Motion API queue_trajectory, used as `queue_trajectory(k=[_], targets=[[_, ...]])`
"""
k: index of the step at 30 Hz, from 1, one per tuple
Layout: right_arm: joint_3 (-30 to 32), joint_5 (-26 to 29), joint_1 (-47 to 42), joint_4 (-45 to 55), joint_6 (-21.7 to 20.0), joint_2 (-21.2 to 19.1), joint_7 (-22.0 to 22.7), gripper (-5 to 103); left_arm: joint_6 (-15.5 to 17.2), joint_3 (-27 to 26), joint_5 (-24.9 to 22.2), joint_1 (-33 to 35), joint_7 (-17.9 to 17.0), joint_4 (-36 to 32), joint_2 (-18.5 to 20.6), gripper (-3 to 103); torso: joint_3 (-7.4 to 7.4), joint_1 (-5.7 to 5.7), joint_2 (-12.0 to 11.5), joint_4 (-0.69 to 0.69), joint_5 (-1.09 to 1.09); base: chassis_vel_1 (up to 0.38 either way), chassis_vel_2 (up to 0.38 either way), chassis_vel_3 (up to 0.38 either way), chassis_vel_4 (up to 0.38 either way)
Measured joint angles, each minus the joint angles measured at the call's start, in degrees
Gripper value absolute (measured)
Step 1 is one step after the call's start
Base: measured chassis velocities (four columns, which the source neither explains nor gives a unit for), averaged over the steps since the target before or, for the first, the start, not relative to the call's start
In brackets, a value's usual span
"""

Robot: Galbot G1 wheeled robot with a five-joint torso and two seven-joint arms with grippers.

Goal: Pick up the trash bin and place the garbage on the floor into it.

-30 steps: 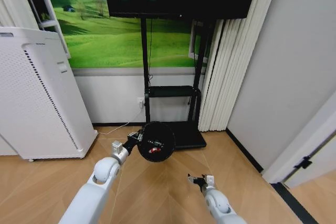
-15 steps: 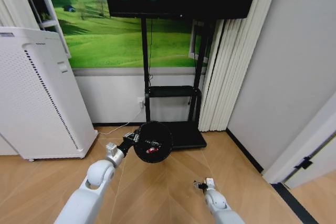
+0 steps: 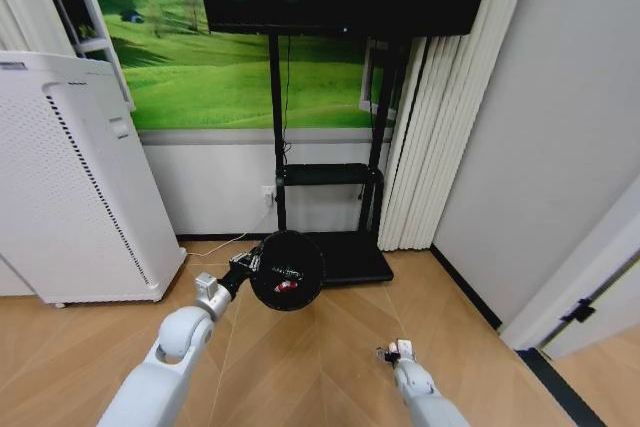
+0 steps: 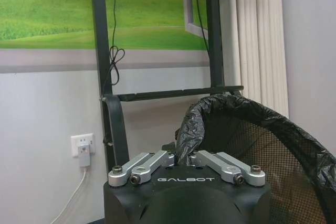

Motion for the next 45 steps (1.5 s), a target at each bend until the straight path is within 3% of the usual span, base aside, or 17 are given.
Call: queue_trajectory(k=[4,6,7,9,17,39,41,45], targets=[[0.18,0.23,0.31,-0.79,-0.19,-0.17,0.29,64,0.16,-0.03,-0.67,-0.26,0.38,-0.3,0.51,7,0.0,0.0,0.0,0.0,0.0,0.0,0.0,0.0,0.0],[0.19,0.23,0.31,-0.88,-0.24,-0.26,0.3,64,0.24,-0.12,-0.91,-0.44,0.37,-0.35,0.58,7,0.0,0.0,0.0,0.0,0.0,0.0,0.0,0.0,0.0],[0.19,0.23,0.29,-0.98,-0.25,-0.37,0.28,53,0.33,-0.27,-1.17,-0.67,0.36,-0.37,0.6,7,0.0,0.0,0.0,0.0,0.0,0.0,0.0,0.0,0.0],[0.19,0.19,0.23,-1.0,-0.21,-0.42,0.18,53,0.35,-0.34,-1.22,-0.73,0.36,-0.36,0.6,7,0.0,0.0,0.0,0.0,0.0,0.0,0.0,0.0,0.0],[-0.45,-0.27,0.38,-1.59,0.53,-0.46,-0.39,29,0.35,-0.94,-1.21,-0.35,0.75,-0.36,0.42,7,0.0,0.0,0.0,0.0,-0.01,0.0,0.0,0.0,0.0],[1.99,-1.8,1.15,0.36,2.47,-0.13,0.65,28,0.24,-0.92,-1.44,-0.97,0.8,0.52,0.4,7,0.0,0.0,0.0,0.01,0.01,0.0,0.0,0.0,0.0],[4.67,-4.42,1.33,2.86,3.68,-1.02,-0.06,28,0.24,-0.79,-1.41,-1.08,0.8,0.68,0.3,7,0.0,0.0,0.0,-0.01,0.03,0.0,0.0,0.0,0.0],[9.05,-4.49,1.77,7.97,3.52,-1.93,-0.13,28,0.16,-0.81,-1.29,-1.13,0.8,1.12,0.07,7,0.0,0.0,0.0,0.0,0.0,0.0,0.0,0.0,0.0]])
